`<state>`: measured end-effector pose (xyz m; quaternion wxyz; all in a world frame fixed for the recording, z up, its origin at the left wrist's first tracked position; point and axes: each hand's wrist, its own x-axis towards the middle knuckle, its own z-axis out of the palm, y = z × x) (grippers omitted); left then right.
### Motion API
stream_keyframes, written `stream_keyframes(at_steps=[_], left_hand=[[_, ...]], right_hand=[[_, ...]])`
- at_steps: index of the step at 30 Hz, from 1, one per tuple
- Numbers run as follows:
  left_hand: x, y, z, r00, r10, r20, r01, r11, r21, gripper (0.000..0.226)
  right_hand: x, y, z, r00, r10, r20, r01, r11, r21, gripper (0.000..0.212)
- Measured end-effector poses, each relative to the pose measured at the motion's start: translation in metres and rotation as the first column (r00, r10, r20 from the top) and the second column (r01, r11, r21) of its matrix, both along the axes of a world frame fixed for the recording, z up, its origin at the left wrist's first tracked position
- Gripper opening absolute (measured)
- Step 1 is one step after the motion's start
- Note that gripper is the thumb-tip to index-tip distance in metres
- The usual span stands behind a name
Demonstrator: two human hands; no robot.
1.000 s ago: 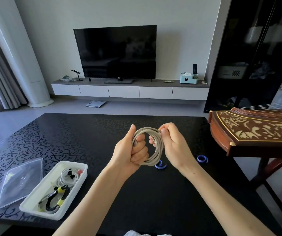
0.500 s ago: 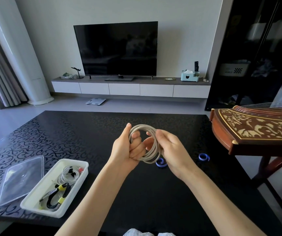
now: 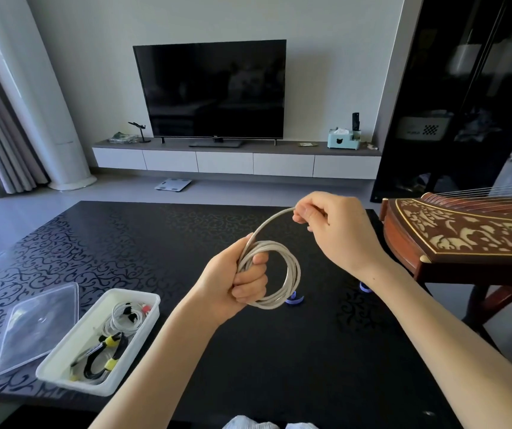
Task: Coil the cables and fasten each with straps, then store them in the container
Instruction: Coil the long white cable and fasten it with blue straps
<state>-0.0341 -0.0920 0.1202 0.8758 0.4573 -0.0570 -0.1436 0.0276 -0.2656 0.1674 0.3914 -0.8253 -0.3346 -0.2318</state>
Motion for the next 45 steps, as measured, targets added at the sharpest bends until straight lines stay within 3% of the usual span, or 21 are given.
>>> stream_keyframes(at_steps=[7, 9, 12, 14, 16, 21, 25, 32, 37, 40, 45], left_hand=[[0.003, 0.0, 0.0, 0.993, -0.108, 0.053, 0.111, 0.991, -0.071, 0.048], [0.006, -0.001, -0.001, 0.983, -0.168, 0.075, 0.178, 0.972, -0.154, 0.047], [0.011, 0.001, -0.007, 0.947, -0.295, 0.13, 0.322, 0.86, -0.396, 0.044], [0.014, 0.003, -0.011, 0.931, -0.326, 0.165, 0.364, 0.789, -0.495, 0.042], [0.016, 0.007, -0.016, 0.937, -0.308, 0.166, 0.349, 0.796, -0.494, 0.041], [0.011, 0.005, -0.022, 0.996, -0.084, 0.028, 0.089, 0.961, -0.261, 0.042], [0.006, -0.003, -0.019, 0.997, 0.07, -0.031, -0.074, 0.987, -0.143, 0.045], [0.005, -0.022, -0.018, 0.992, 0.118, -0.052, -0.125, 0.975, -0.182, 0.052], [0.002, -0.026, -0.011, 0.958, 0.282, -0.054, -0.284, 0.958, -0.034, 0.056], [0.006, -0.027, -0.006, 0.892, 0.433, -0.129, -0.446, 0.89, -0.095, 0.052], [0.007, -0.031, -0.008, 0.821, 0.552, -0.147, -0.558, 0.83, -0.001, 0.057]], right_hand=[[0.0, -0.001, 0.005, 0.993, -0.117, -0.033, 0.12, 0.985, 0.125, 0.022], [0.0, 0.001, 0.006, 0.988, -0.128, -0.09, 0.14, 0.98, 0.142, 0.023], [0.001, 0.006, -0.004, 0.931, -0.077, -0.357, 0.146, 0.974, 0.171, 0.026], [-0.003, 0.008, -0.015, 0.81, 0.043, -0.585, 0.112, 0.968, 0.225, 0.027], [-0.011, 0.008, -0.022, 0.688, 0.124, -0.715, 0.105, 0.958, 0.268, 0.027], [-0.025, 0.012, -0.029, 0.584, 0.121, -0.802, 0.257, 0.91, 0.324, 0.027], [-0.03, 0.022, -0.041, 0.563, 0.135, -0.816, 0.375, 0.838, 0.397, 0.027], [-0.036, 0.048, -0.05, 0.674, 0.062, -0.736, 0.505, 0.688, 0.521, 0.027], [-0.04, 0.047, -0.053, 0.681, 0.138, -0.719, 0.509, 0.616, 0.601, 0.022], [-0.047, 0.047, -0.06, 0.716, 0.145, -0.683, 0.456, 0.643, 0.615, 0.022], [-0.05, 0.05, -0.065, 0.697, 0.196, -0.69, 0.431, 0.655, 0.621, 0.025]])
